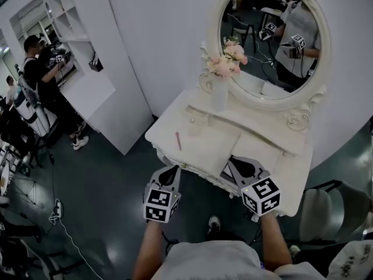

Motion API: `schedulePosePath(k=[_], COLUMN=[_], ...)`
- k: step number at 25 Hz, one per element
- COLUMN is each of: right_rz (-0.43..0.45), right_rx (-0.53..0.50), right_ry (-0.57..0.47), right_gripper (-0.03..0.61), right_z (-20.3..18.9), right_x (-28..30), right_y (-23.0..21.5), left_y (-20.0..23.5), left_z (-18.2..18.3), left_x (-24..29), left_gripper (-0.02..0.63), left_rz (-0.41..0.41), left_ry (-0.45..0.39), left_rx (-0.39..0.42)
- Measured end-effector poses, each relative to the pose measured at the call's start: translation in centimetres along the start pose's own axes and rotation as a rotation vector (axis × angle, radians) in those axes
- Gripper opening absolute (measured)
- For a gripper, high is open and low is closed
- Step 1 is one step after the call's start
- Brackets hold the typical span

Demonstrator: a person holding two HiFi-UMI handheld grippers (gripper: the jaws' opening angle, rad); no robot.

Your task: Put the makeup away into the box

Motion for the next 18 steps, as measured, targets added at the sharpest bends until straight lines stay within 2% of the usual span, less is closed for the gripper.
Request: schedulePosePath(k=[5,13,17,18], right_rz=[0.016,0.047,0.052,0.053], right_rx=[0.003,-0.002,0.022,0.027], right_ry=[0.029,0.065,0.085,0.09], right_gripper=[0.002,0.002,0.002,0.002], right_z=[0.9,-0.7,-0.8,-0.8], right_x=[1.1,5.4,7.1,7.4], right_y=[-1.4,-5.2,-6.1,-6.2], left_y=[0.7,2.5,3.8,4.1], left_z=[0.8,-0.4,-0.7,-0.9], left_x=[1.8,6.8,8.4,8.9], left_gripper=[-0.005,-0.005,-0.002,0.025], left_rz=[0.017,0.081,0.086,0.086], left_ry=[0.043,0.097,0.129,0.139], left_rx=[-0.019,-0.047,-0.05,-0.053])
Point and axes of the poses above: the fingertips, and each gripper's own axes: x forward along the fingers, y to its left, z out of its top, the point moved 5 cm from there along -x, backward along the fingers, and after that the axes turned 5 degrees about x, right-handed, at the moved point
